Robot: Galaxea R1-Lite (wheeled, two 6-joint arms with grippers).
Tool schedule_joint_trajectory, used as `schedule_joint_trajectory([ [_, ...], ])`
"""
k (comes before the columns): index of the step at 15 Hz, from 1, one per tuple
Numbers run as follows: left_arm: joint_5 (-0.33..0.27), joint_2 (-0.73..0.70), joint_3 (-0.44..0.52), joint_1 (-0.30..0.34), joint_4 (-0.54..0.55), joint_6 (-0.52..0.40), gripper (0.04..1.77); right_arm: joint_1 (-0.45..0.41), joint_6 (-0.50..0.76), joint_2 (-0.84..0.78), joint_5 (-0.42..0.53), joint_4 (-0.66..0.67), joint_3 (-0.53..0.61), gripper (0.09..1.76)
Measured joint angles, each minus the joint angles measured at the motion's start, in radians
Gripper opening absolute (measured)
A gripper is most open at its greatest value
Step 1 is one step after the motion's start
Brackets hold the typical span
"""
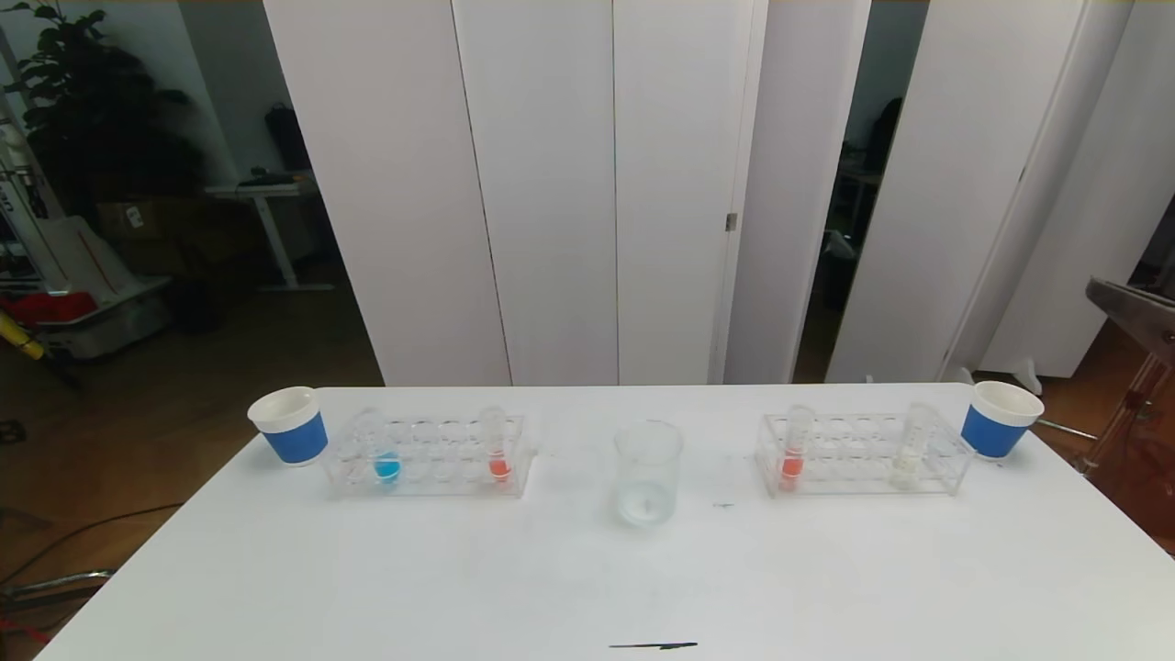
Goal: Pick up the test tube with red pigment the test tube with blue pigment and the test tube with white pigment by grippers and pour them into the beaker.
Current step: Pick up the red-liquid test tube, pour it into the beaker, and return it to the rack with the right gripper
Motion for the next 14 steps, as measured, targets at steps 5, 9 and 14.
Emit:
schedule_joint_trajectory([
  [5,0.0,0.0,0.0,0.0,0.0,0.0,1.75,0.09,0.031,0.333,-0.011,-0.345,0.103,1.75],
  [9,0.001,0.0,0.0,0.0,0.0,0.0,1.75,0.209,0.048,0.506,-0.09,-0.576,0.267,1.75],
  [14,0.0,0.0,0.0,0.0,0.0,0.0,1.75,0.38,0.089,0.695,-0.296,-0.83,0.379,1.75],
])
